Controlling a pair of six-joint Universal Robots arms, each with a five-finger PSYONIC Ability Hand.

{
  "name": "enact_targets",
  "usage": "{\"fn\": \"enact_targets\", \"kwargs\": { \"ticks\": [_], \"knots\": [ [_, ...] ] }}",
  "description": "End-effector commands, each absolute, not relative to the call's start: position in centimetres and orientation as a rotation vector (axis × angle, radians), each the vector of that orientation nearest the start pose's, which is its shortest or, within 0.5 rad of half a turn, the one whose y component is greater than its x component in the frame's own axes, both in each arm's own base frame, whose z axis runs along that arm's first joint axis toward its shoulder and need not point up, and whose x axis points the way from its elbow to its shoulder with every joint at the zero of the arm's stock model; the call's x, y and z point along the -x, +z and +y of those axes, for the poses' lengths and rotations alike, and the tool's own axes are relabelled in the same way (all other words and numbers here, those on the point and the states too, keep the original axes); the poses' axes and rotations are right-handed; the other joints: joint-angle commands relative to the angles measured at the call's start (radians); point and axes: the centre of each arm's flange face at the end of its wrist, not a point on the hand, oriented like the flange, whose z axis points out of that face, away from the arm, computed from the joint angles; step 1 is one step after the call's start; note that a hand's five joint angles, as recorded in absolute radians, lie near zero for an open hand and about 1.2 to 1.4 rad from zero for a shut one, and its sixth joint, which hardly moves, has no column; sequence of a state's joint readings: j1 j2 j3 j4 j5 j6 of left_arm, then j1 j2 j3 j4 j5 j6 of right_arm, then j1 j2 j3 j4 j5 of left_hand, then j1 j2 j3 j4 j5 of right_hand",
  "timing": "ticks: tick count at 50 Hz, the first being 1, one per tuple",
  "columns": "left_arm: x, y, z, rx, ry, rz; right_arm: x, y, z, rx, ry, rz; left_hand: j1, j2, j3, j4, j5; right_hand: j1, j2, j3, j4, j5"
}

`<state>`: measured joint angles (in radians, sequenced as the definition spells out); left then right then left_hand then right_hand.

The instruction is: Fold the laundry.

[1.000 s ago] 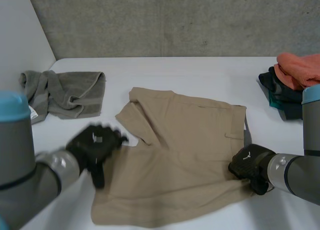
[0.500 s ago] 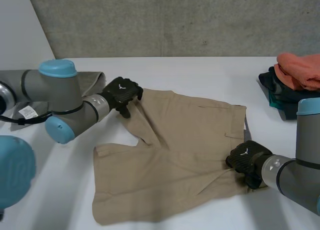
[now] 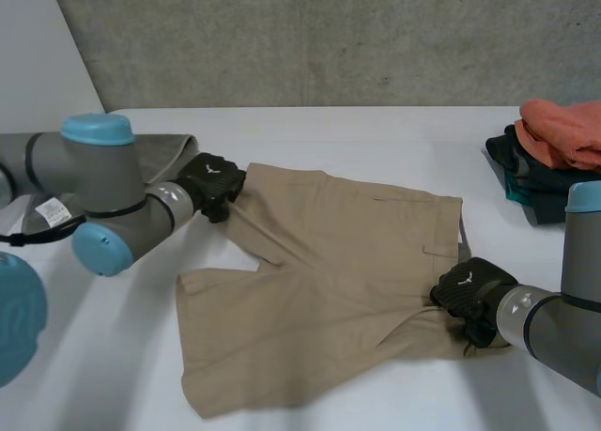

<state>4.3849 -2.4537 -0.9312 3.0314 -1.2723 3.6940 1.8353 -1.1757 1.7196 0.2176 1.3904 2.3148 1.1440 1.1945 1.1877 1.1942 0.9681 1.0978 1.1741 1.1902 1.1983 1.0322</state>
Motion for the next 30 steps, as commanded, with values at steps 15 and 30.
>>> {"fn": "enact_targets", "kwargs": {
  "ticks": [15,30],
  "knots": [
    [27.7,14.7,-34.2,-1.412,-1.594,2.092,-22.1,14.5,-22.4,1.632,-1.276,2.44,-0.491,-0.541,-0.535,-0.541,-0.489,0.298,0.222,0.206,0.198,0.19],
    [25.0,21.5,-27.2,-1.147,-1.825,2.333,-22.3,15.5,-22.1,1.533,-1.322,2.446,-0.711,-0.761,-0.754,-0.761,-0.709,0.298,0.222,0.206,0.198,0.19]
  ]
}}
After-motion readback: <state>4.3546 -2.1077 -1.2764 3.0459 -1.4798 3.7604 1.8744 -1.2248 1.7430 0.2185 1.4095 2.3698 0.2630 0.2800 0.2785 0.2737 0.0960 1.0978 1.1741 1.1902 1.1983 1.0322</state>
